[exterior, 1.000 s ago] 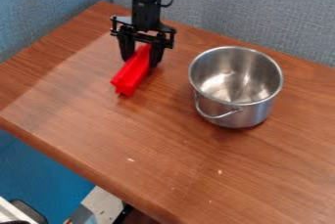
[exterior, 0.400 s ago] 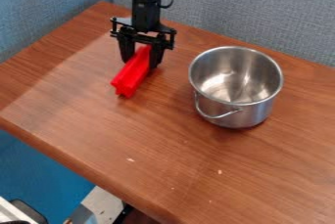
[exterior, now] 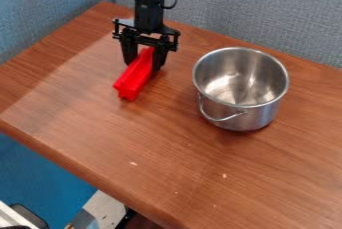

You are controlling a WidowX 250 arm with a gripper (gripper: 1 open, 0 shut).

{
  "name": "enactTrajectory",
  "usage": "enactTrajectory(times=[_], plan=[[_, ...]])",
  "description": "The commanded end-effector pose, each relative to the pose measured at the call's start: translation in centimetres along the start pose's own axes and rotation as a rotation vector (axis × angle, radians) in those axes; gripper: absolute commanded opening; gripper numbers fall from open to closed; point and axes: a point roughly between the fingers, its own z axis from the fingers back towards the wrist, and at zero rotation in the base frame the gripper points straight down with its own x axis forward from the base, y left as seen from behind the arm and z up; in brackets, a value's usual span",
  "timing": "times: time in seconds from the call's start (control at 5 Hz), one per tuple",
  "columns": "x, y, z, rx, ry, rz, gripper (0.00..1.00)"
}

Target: Put the red object in the metal pot

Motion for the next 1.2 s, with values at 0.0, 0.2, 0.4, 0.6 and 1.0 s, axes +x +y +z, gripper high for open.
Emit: enactTrajectory(times=[0.0, 0.2, 0.4, 0.6, 1.0], plan=[[-0.16, -0.03, 4.6, 0.005, -0.122, 0.001, 0.0], [-0.26, -0.03, 4.63, 0.003, -0.121, 0.003, 0.0], [-0.25, 0.04, 4.58, 0.008, -0.117, 0.007, 0.0], [-0.25, 0.11, 4.53, 0.012, -0.114, 0.011, 0.0], [-0.22, 0.26, 4.44, 0.021, -0.107, 0.019, 0.0]])
